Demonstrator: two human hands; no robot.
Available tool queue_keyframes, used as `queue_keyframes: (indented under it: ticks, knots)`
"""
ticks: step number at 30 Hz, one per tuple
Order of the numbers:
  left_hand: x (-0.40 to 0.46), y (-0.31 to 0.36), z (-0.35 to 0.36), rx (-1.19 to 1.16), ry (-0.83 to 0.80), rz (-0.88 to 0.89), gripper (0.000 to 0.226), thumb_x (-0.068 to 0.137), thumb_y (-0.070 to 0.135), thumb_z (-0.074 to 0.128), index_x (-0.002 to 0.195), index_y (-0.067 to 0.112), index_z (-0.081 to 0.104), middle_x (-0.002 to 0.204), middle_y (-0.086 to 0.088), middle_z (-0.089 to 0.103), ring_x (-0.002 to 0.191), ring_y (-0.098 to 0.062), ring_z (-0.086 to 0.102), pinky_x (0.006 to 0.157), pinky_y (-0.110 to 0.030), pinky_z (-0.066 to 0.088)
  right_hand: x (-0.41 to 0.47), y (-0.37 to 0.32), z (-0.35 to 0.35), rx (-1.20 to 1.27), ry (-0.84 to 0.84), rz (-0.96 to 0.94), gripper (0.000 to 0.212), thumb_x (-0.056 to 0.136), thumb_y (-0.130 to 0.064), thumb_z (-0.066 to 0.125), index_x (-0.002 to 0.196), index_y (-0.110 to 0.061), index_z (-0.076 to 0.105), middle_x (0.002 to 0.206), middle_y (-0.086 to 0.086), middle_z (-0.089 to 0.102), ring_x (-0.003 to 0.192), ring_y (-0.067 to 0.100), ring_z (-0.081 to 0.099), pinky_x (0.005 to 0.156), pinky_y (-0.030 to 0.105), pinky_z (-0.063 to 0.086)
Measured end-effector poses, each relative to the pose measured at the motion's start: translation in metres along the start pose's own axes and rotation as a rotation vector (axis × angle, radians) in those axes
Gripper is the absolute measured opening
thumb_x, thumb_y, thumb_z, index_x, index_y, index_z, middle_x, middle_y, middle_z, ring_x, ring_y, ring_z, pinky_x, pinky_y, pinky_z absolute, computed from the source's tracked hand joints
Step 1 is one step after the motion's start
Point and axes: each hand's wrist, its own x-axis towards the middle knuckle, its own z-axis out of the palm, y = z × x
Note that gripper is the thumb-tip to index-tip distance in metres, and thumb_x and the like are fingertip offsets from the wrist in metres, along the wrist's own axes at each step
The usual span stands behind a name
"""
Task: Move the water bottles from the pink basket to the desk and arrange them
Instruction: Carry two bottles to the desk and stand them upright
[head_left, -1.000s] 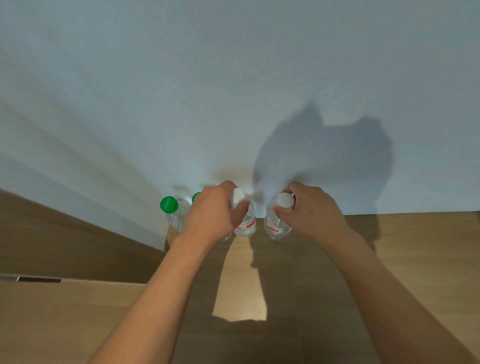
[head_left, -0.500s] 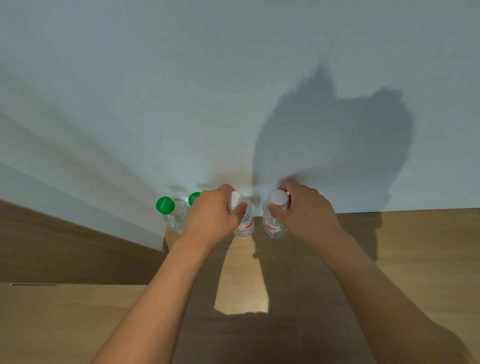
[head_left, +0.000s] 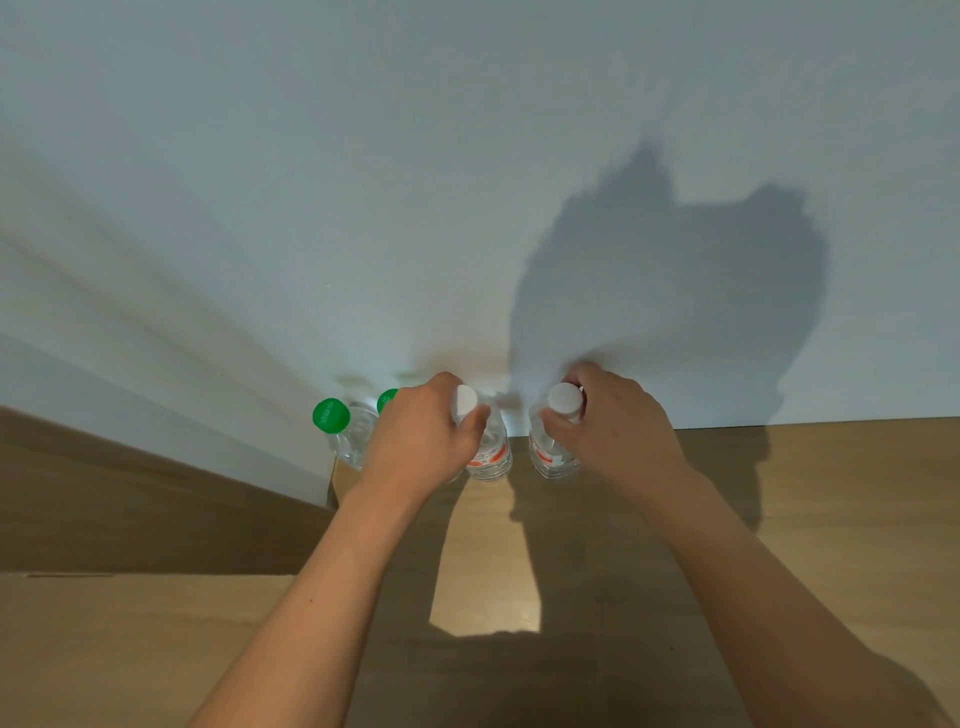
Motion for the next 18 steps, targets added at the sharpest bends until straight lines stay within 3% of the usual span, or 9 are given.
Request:
queue_keyframes:
  ticks: [10,15,18]
  knots:
    - [-0.006,0.010,0.003,-0.001,-0.066,0.024,0.033,0.090,0.045,0.060,0.108,0.017,0.062,0.074,0.000,0.067,0.072,-0.022,0.063,0.058,-0.030,0.045,-0.001,-0.004,-0.002,0.017,-0.044,0.009,0.026,0.086,-0.038,0.065,0.096,-0.018,0.053,0.088,-0.002,0.061,0.081,0.022,0.055,0.066,0.031,0.038]
    - [-0.016,0.010,0.009,0.018,-0.098,0.040,0.026,0.088,0.045,0.060,0.089,0.019,0.054,0.065,0.001,0.060,0.064,-0.023,0.060,0.051,-0.031,0.039,0.000,-0.005,0.001,0.036,-0.061,0.029,0.030,0.085,-0.039,0.066,0.101,-0.017,0.054,0.091,-0.001,0.062,0.085,0.022,0.056,0.071,0.033,0.045]
    - [-0.019,0.010,0.010,0.036,-0.120,0.033,0.027,0.089,0.044,0.059,0.099,0.020,0.055,0.070,0.001,0.062,0.069,-0.024,0.061,0.054,-0.032,0.040,-0.002,-0.005,0.003,0.073,-0.048,0.048,0.031,0.085,-0.039,0.066,0.105,-0.018,0.055,0.091,-0.001,0.061,0.086,0.022,0.057,0.072,0.033,0.045]
